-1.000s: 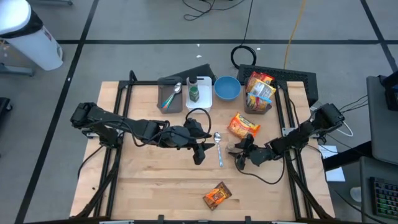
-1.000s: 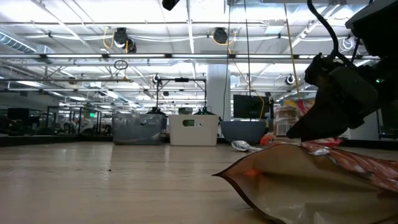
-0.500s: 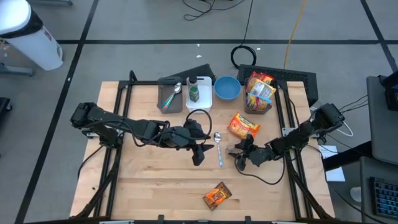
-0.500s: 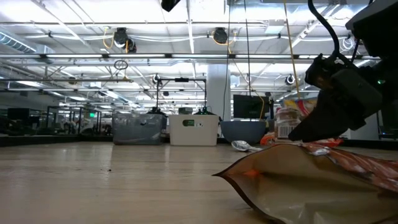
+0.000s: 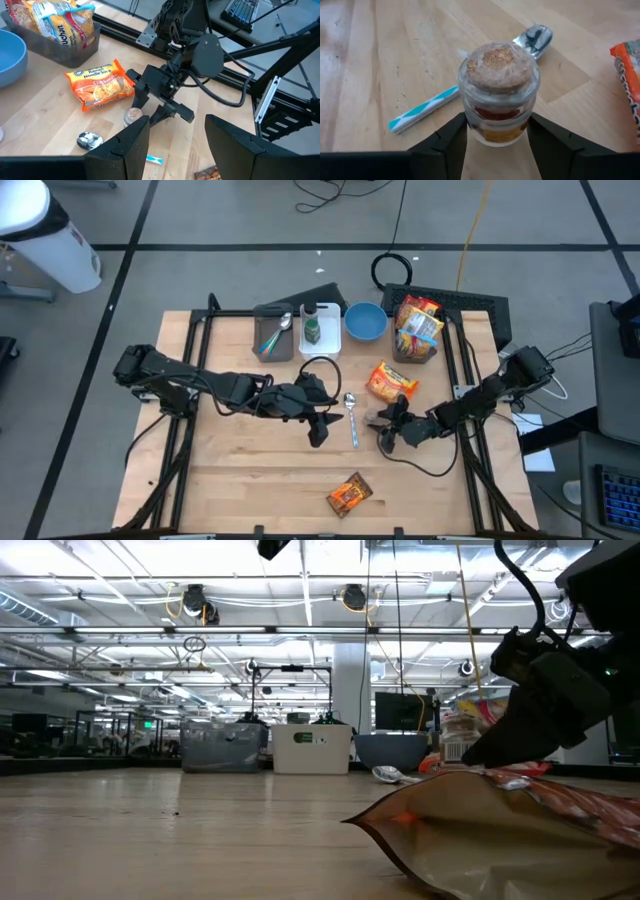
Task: Pick & Place Food Item
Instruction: Put the brown seasoning bottle into the white bin
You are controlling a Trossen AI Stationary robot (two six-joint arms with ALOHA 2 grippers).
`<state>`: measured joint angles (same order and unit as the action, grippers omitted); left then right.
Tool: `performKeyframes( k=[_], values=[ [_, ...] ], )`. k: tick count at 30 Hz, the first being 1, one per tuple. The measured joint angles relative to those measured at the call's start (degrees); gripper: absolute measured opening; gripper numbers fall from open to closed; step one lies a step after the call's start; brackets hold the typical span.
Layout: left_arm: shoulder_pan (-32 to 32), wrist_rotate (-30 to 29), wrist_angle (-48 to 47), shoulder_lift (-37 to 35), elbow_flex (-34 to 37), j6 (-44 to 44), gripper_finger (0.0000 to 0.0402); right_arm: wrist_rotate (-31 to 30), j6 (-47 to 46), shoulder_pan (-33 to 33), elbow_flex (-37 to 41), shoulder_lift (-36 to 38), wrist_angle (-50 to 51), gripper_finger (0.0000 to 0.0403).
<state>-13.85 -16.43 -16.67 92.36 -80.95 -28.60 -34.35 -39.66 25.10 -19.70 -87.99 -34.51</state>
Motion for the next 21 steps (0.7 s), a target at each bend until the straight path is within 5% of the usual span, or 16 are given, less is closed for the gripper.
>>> performKeyframes(
  k=[11,21],
  values=[
    [0.3,0.1,-0.5,0.0,0.0,0.2,0.02,0.0,1.8,0.0,0.0,0.0,-6.3,0.0166],
    [0.7,1.4,-1.3,0.0,0.0,-0.2,0.02,0.0,-2.0,-0.2,0.0,0.0,6.5,0.0164]
  ],
)
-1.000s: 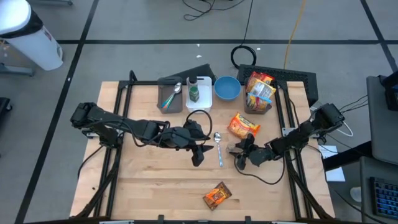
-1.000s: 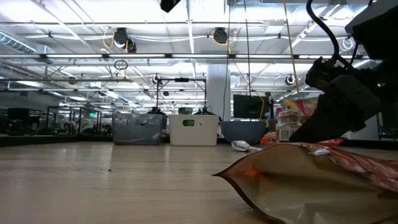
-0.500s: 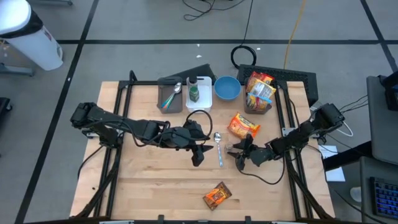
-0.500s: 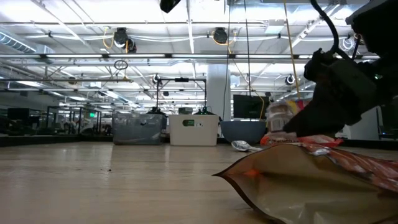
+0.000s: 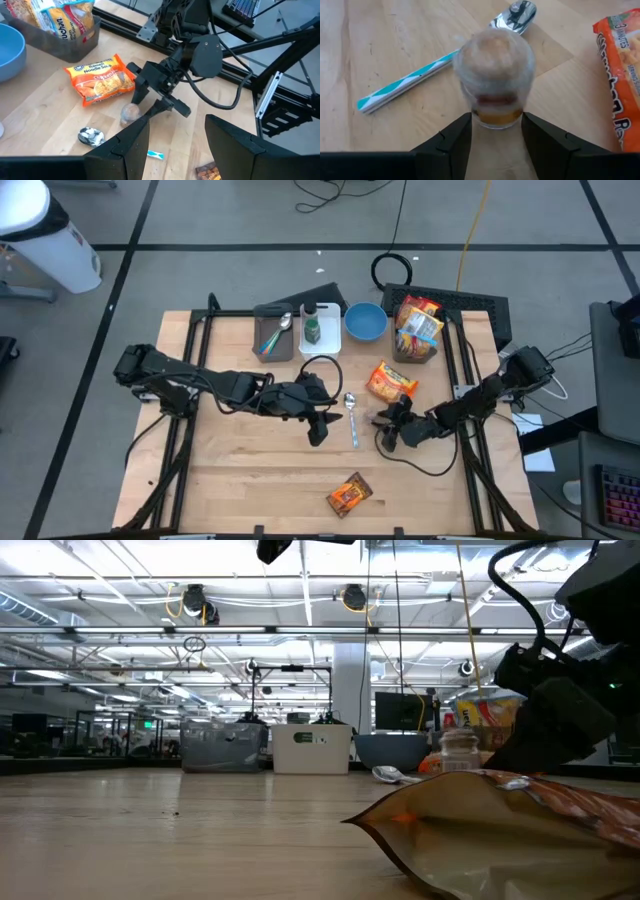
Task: Pick & Place Food Item
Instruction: Put the brown seasoning bottle into the white bin
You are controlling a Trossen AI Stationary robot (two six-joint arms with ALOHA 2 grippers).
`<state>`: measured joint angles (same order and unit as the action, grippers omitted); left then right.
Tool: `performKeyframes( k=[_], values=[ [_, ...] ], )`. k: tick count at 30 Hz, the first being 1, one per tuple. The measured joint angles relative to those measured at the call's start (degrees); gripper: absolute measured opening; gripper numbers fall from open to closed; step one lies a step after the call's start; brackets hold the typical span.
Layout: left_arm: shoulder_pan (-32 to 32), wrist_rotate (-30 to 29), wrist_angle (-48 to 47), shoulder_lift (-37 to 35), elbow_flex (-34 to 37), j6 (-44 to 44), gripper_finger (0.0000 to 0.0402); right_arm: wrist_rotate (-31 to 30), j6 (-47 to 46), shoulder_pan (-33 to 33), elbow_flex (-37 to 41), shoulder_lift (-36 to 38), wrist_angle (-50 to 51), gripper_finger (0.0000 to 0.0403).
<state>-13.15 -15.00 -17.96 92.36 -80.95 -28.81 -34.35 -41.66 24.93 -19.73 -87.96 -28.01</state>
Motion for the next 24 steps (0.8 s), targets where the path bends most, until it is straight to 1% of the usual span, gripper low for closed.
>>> performKeyframes(
  k=[7,15,18,21,24],
  values=[
    [0.0,0.0,0.0,0.0,0.0,-0.2,0.02,0.2,0.3,0.0,0.0,0.0,-0.3,0.0165],
    [0.0,0.0,0.0,0.0,0.0,-0.2,0.02,5.1,0.3,-0.3,0.0,0.0,-2.3,0.0172],
    [0.0,0.0,0.0,0.0,0.0,-0.2,0.02,7.8,-1.4,-0.9,0.0,0.1,-3.0,0.0193],
    [0.0,0.0,0.0,0.0,0.0,-0.2,0.02,9.9,-3.1,-1.9,0.0,0.2,-3.3,0.0225],
    [0.0,0.1,0.0,0.0,0.0,-0.2,0.02,10.8,-4.0,-3.0,-0.1,0.2,-3.2,0.026]
  ],
)
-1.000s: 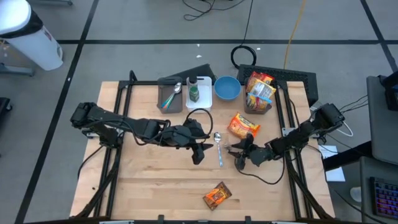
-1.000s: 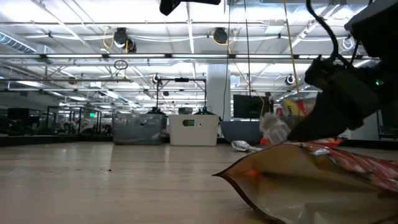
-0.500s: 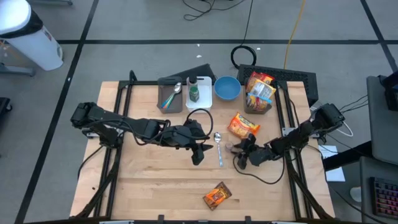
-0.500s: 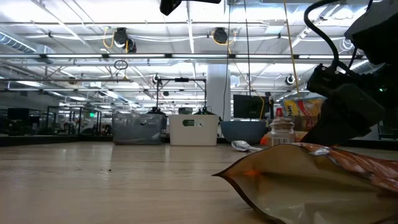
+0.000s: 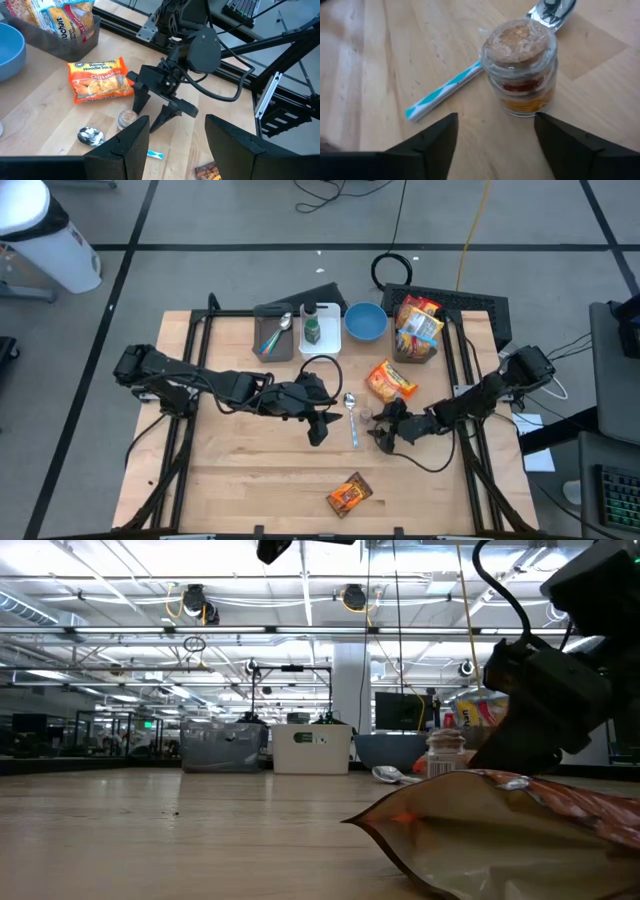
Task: Pick & Place Food Item
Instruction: Put the brown seasoning bottle into the white bin
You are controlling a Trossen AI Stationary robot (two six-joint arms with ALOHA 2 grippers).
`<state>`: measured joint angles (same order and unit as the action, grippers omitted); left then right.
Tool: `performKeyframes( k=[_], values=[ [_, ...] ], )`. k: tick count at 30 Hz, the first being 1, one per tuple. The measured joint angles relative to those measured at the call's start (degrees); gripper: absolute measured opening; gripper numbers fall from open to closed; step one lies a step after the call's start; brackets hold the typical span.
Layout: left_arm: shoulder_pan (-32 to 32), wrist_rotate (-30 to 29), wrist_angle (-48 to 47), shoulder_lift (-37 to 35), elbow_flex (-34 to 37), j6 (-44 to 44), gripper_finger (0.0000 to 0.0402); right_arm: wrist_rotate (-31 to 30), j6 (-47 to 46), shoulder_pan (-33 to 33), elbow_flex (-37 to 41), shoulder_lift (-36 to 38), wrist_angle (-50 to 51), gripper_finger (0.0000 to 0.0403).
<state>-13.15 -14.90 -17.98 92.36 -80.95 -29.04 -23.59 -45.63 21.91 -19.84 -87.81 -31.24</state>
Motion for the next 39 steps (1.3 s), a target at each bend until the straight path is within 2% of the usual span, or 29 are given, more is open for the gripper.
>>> performKeyframes(
  k=[4,8,21,24,29,39],
  values=[
    [0.0,0.1,0.0,0.0,0.0,0.0,0.02,0.7,0.2,-0.9,0.0,0.0,0.3,0.0299],
    [-0.1,0.1,0.0,0.0,0.0,-0.1,0.02,0.7,2.4,-0.9,0.0,0.0,1.7,0.0312],
    [-0.1,1.5,-0.4,0.0,0.0,-0.4,0.02,-3.5,8.6,-1.2,0.0,-0.1,7.1,0.028],
    [-0.1,1.5,-0.5,0.0,0.0,-0.5,0.02,-3.7,9.7,-1.7,0.0,-0.2,5.4,0.0275],
    [-0.1,1.5,-1.4,0.0,0.0,-0.5,0.02,-7.7,10.6,-2.7,0.2,-0.2,4.5,0.027],
    [0.0,1.5,-2.1,0.0,0.0,-0.4,0.02,-7.2,13.8,-4.7,0.3,-0.3,-2.5,0.0267]
  ],
)
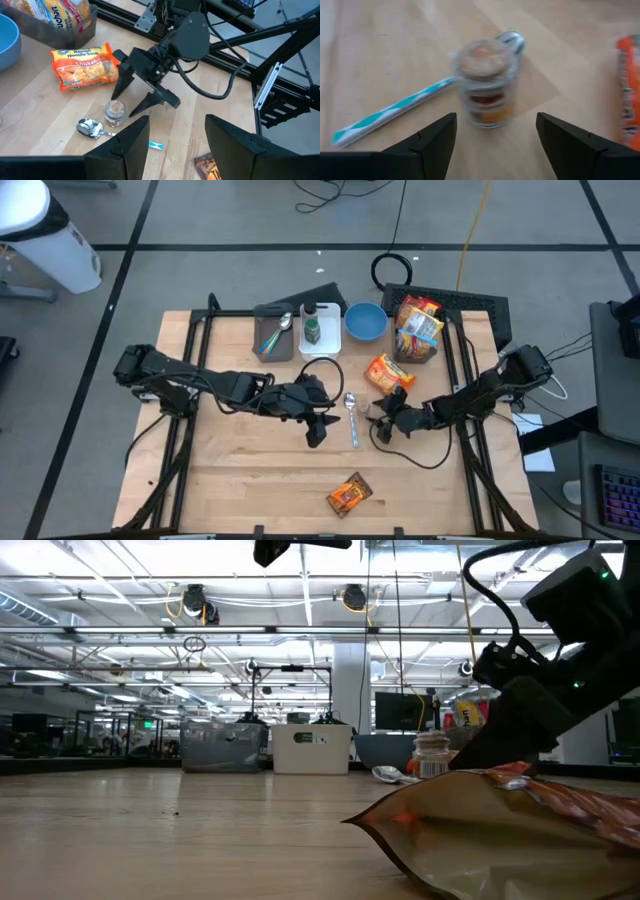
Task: Pick & Place Food Item
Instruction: Put the brown seasoning bottle into the white bin
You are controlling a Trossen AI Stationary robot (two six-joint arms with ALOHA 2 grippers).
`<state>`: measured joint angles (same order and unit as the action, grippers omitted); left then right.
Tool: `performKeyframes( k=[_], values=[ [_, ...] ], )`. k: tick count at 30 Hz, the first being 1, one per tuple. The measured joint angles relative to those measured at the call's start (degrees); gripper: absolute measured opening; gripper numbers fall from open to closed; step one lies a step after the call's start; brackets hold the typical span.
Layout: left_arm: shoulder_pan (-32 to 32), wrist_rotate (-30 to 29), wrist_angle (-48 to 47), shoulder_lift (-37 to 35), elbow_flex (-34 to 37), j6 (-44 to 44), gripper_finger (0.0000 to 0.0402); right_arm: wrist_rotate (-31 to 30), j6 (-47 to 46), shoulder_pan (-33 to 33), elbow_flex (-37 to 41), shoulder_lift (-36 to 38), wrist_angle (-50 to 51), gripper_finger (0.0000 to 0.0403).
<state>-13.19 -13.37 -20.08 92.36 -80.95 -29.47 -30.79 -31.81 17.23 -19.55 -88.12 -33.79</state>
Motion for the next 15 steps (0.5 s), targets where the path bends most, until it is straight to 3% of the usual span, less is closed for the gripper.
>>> performKeyframes(
  k=[15],
  values=[
    [0.0,0.0,0.0,0.0,0.0,0.1,0.02,0.1,2.3,-0.1,-0.1,0.1,-3.7,0.0267]
  ],
)
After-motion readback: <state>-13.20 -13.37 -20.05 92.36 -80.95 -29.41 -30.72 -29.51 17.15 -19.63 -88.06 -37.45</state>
